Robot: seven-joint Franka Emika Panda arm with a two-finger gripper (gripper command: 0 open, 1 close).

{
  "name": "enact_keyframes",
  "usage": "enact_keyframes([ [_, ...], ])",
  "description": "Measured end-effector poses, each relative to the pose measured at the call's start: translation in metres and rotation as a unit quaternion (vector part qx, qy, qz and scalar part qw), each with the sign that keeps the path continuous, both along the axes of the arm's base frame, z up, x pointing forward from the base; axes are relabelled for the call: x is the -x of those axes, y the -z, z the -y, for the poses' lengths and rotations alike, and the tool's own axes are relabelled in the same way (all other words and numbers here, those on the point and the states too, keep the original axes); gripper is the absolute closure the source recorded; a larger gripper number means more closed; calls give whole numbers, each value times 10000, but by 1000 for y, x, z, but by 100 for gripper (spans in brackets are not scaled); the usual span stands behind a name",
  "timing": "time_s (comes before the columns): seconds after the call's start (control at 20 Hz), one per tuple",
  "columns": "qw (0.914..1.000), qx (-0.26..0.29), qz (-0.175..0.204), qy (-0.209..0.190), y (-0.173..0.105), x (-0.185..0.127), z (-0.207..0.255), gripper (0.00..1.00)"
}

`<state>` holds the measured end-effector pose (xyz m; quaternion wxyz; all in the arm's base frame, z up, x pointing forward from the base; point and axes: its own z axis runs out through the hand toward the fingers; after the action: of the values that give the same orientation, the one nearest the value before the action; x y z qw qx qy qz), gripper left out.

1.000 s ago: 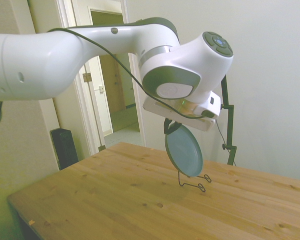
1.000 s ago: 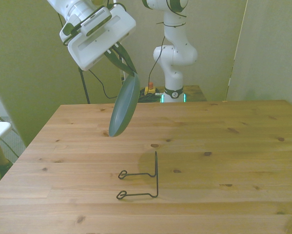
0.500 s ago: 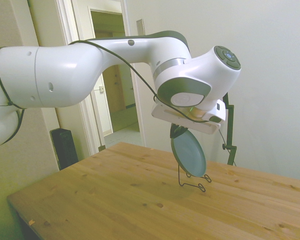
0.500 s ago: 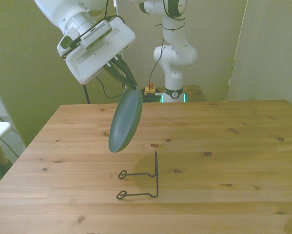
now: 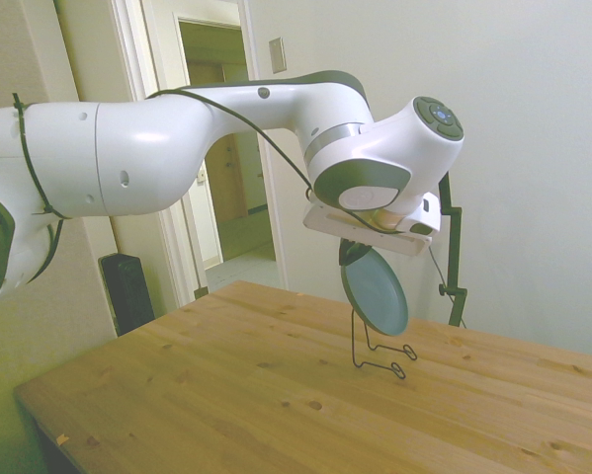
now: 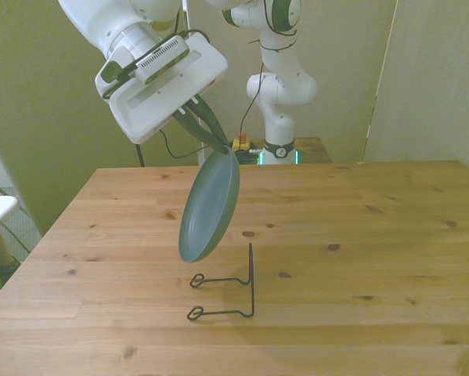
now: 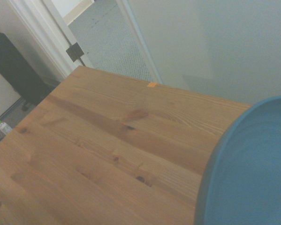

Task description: Load the plate

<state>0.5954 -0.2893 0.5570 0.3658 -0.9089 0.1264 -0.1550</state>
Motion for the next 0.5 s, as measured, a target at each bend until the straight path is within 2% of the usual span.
enact_keyframes([
  [0.5, 9999, -147, -1, 14, 15, -5, -7, 100],
])
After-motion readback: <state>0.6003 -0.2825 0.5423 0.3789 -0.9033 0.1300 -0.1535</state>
